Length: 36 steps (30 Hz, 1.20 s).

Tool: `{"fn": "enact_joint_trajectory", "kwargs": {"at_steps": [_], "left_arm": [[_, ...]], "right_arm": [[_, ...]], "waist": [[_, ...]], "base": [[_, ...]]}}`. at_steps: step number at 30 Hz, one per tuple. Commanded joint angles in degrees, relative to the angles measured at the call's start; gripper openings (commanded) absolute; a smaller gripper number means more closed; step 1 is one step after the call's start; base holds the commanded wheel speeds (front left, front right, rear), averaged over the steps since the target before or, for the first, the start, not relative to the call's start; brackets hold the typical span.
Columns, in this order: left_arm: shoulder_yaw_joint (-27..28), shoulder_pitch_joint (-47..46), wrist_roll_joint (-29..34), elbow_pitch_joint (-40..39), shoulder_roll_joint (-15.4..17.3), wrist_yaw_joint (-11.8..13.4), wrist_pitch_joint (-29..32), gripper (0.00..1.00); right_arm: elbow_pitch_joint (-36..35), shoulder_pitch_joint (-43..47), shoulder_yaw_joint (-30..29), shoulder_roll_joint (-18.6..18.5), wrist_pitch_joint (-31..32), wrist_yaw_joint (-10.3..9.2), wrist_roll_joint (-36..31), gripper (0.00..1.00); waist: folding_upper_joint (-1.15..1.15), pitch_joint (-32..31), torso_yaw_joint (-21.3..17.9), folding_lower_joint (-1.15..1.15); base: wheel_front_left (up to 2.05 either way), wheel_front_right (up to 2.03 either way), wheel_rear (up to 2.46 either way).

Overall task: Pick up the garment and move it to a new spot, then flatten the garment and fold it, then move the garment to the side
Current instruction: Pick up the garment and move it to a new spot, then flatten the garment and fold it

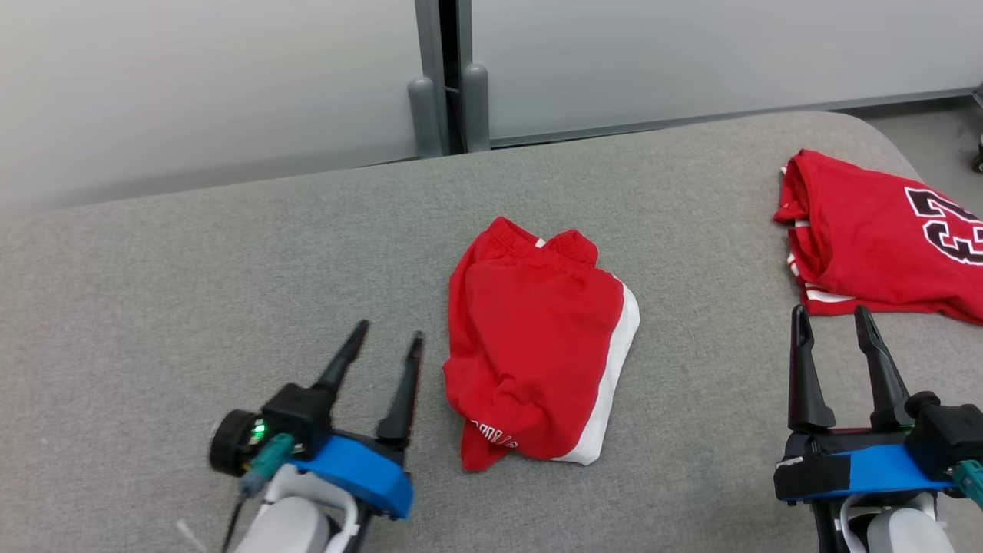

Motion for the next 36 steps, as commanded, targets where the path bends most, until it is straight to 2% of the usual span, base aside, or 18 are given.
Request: {"fn": "enact_joint_trajectory", "kwargs": {"at_steps": [1,6,13,21,28,36], "left_arm": [[1.1,1.3,-0.1,-0.7,0.8,0.6,-0.3,1.00],[8.3,4.8,0.8,-6.4,3.1,2.9,-0.4,1.00],[17.3,10.8,4.8,-12.9,3.5,3.6,-0.5,1.00],[23.8,16.1,8.8,-16.0,0.6,1.2,-0.5,1.00],[26.0,17.3,11.3,-14.3,-1.6,-1.3,-0.5,1.00],[27.8,17.3,13.1,-13.4,-2.9,-3.0,-0.5,1.00]], "right_arm": [[0.2,0.7,0.1,0.1,0.0,-0.02,-0.2,1.00],[0.0,1.7,0.4,0.1,0.0,-0.02,0.1,1.00],[0.1,3.5,1.1,0.1,0.0,-0.02,0.5,1.00],[0.7,5.0,0.5,0.1,0.0,-0.02,1.1,1.00],[2.3,5.3,1.1,0.1,0.0,-0.02,0.9,1.00],[3.1,5.3,1.4,0.1,0.0,-0.02,0.8,1.00]], "waist": [[0.00,-0.8,0.7,0.00],[0.00,-2.1,2.5,0.00],[0.00,-3.3,4.7,0.00],[0.00,-3.7,5.9,0.00],[0.00,-4.0,6.3,0.00],[0.00,-4.1,6.4,0.00]], "base": [[0.00,0.00,0.00],[0.00,0.00,0.00],[0.00,0.00,0.00],[0.00,0.00,0.00],[0.00,0.00,0.00],[0.00,0.00,0.00]]}}
